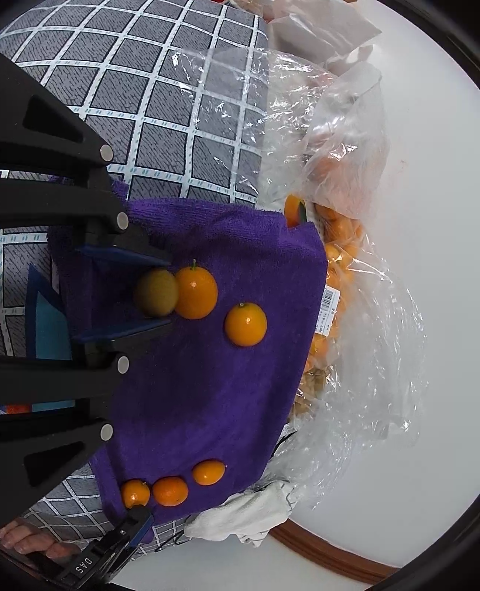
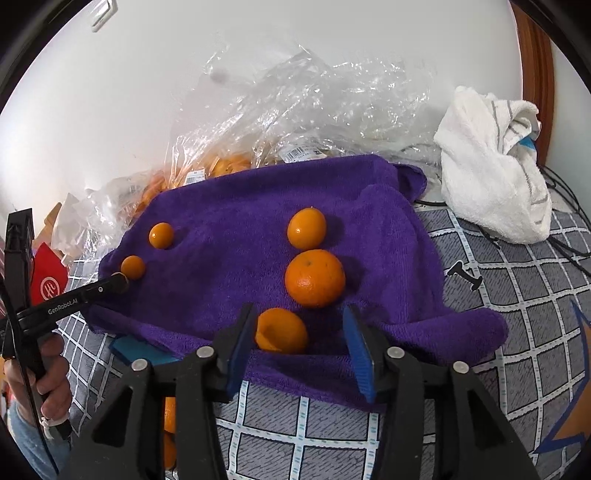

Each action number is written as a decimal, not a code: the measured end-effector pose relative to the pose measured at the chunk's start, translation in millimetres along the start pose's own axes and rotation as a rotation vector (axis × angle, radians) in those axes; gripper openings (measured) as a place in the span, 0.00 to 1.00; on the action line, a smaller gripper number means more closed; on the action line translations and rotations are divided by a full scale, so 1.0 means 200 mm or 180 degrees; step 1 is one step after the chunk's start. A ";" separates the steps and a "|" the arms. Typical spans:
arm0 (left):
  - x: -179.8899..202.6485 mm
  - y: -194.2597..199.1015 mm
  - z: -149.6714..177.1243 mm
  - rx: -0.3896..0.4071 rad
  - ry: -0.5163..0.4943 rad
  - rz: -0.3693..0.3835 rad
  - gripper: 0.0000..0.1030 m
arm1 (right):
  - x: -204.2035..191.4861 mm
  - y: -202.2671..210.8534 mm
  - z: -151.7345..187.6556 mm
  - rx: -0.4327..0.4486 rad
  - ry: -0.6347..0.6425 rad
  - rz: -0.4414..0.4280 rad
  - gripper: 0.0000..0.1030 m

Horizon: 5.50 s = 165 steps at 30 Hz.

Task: Organize fruits
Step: 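Open both tools to release the fruits onto the towel and withdraw, then grasp a large orange with the right tool while the left tool grasps a yellow fruit, then carry both fruits onto the purple towel and lower them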

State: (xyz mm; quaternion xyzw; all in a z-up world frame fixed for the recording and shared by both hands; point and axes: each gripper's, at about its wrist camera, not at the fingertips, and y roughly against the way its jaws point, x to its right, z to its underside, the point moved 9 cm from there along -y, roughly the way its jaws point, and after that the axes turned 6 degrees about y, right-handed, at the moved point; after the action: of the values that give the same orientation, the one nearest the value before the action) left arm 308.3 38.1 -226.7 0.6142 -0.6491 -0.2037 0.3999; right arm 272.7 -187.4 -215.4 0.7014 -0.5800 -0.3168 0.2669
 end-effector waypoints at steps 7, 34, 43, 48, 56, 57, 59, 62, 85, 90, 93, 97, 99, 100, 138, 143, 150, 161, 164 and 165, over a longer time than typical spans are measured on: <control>0.05 0.04 0.01 0.0110 -0.0038 0.0230 0.46 | 0.00 0.02 0.00 0.0132 0.0138 0.0224 0.49; -0.08 0.54 -0.10 0.0611 0.0020 0.0193 0.47 | -0.32 0.32 0.20 -0.0117 0.0328 0.0222 0.49; -0.34 0.74 0.08 0.0571 0.0094 -0.0022 0.51 | -0.63 0.25 0.41 -0.0245 0.0641 -0.0057 0.52; -0.45 0.74 0.21 0.0472 0.0095 -0.0117 0.51 | -0.65 0.15 0.47 -0.0323 0.0606 -0.0021 0.52; -0.42 0.61 0.40 0.0198 0.0097 -0.0005 0.51 | -0.64 0.12 0.49 -0.0312 0.0581 0.0025 0.41; -0.40 0.60 0.42 0.0174 0.0074 0.0009 0.51 | -0.63 0.16 0.49 -0.0273 0.0556 -0.0009 0.41; -0.33 0.57 0.47 0.0114 -0.0025 0.0061 0.51 | -0.59 0.23 0.50 -0.0187 0.0554 -0.0001 0.41; -0.23 0.54 0.52 0.0065 -0.0181 0.0117 0.51 | -0.50 0.31 0.51 -0.0110 0.0634 0.0198 0.40; 0.24 0.35 0.59 -0.0286 -0.0495 0.0345 0.43 | -0.03 0.43 0.58 -0.0223 0.0299 0.0577 0.40; 0.27 0.27 0.62 -0.0351 -0.0561 0.0226 0.25 | 0.01 0.46 0.60 -0.0240 0.0252 0.0611 0.40; 0.28 0.26 0.62 -0.0301 -0.0556 0.0194 0.23 | 0.02 0.47 0.60 -0.0232 0.0208 0.0606 0.40; 0.24 0.32 0.60 -0.0214 -0.0555 0.0154 0.23 | 0.02 0.50 0.59 -0.0222 0.0181 0.0625 0.40; 0.21 0.36 0.58 -0.0197 -0.0529 0.0125 0.23 | 0.02 0.52 0.58 -0.0206 0.0154 0.0615 0.40; 0.18 0.39 0.58 -0.0180 -0.0500 0.0105 0.23 | 0.02 0.52 0.58 -0.0198 0.0145 0.0609 0.40; -0.20 0.59 -0.03 0.0138 0.0298 -0.0063 0.23 | 0.10 0.41 -0.20 0.0141 0.0171 0.0539 0.41; -0.18 0.51 -0.11 0.0097 0.0367 0.0033 0.23 | 0.12 0.23 -0.28 0.0045 0.0211 0.0503 0.41; -0.15 0.41 -0.18 0.0060 0.0303 0.0063 0.23 | 0.16 -0.07 -0.33 -0.0155 0.0191 0.0456 0.41; -0.08 0.26 -0.23 -0.0029 0.0186 0.0154 0.23 | 0.18 -0.28 -0.30 -0.0401 0.0057 0.0253 0.41; -0.05 0.23 -0.22 -0.0074 0.0193 0.0207 0.23 | 0.20 -0.28 -0.30 -0.0374 0.0014 0.0261 0.41; -0.04 0.22 -0.21 -0.0089 0.0179 0.0224 0.23 | 0.20 -0.27 -0.30 -0.0374 0.0004 0.0262 0.41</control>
State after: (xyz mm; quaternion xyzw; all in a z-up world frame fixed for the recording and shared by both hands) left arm 312.8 61.4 -170.8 0.5908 -0.6559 -0.1813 0.4335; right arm 358.2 -217.0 -222.6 0.6602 -0.5887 -0.3386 0.3208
